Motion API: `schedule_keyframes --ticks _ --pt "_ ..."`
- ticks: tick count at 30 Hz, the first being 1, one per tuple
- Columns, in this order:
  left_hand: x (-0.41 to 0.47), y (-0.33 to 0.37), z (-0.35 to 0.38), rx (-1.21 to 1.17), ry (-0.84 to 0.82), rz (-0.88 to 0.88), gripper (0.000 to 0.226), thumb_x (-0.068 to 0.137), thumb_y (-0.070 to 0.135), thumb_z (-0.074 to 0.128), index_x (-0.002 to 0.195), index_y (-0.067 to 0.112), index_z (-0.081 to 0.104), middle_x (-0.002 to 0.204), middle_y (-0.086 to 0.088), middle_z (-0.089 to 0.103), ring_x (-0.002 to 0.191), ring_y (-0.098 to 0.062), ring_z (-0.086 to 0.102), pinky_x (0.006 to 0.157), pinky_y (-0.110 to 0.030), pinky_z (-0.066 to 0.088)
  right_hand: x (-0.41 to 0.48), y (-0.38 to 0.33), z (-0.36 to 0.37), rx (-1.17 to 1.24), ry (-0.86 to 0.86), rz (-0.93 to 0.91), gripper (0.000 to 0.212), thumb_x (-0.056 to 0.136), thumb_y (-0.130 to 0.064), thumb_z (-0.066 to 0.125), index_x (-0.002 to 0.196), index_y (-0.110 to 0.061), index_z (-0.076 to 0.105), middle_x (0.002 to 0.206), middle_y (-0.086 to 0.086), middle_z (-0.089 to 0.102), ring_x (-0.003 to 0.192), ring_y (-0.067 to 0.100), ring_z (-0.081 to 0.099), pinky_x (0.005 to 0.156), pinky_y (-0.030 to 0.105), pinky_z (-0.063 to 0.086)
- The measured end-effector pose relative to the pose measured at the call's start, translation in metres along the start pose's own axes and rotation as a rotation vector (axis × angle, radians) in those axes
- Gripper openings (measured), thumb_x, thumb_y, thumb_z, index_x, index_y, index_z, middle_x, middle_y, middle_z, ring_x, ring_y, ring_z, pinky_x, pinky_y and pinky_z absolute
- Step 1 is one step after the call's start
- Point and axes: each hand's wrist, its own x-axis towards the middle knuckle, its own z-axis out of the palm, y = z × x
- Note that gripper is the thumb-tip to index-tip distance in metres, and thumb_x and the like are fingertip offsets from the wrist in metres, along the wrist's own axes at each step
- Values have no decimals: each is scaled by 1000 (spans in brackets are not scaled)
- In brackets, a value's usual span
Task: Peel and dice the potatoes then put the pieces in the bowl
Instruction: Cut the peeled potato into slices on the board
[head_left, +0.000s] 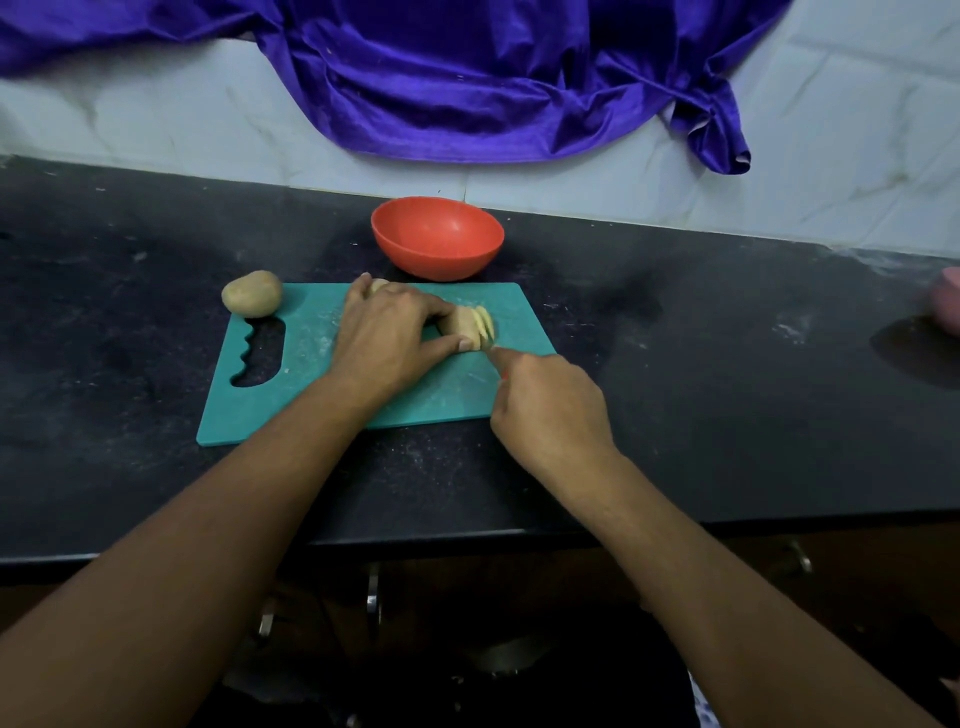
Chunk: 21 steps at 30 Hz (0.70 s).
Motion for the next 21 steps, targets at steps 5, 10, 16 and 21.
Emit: schedule_keyframes --ticks 5,10,16,21 --pt "0 1 0 -7 3 -2 48 86 61 69 124 32 72 123 0 72 124 -23 56 121 -51 21 16 5 -4 54 -4 47 48 101 -20 51 148 -32 54 121 6 67 107 28 64 85 40 54" --pt "1 0 1 -2 7 -3 49 86 62 69 124 32 71 123 1 72 124 -22 56 122 -51 21 29 13 -2 85 -2 72 44 101 -22 51 143 -33 57 112 2 66 90 20 63 79 41 58" --pt "3 -1 3 6 12 -12 48 85 63 69 123 33 71 123 4 72 125 -21 56 122 -51 20 35 22 0 146 -8 78 46 101 -25 53 145 -36 56 121 3 68 96 23 65 79 36 55" --pt "4 -1 3 2 22 -19 48 85 62 69 122 33 72 123 4 72 124 -20 57 122 -51 20 36 23 -7 195 18 70 46 98 -23 54 142 -34 61 132 1 68 116 26 64 95 37 54"
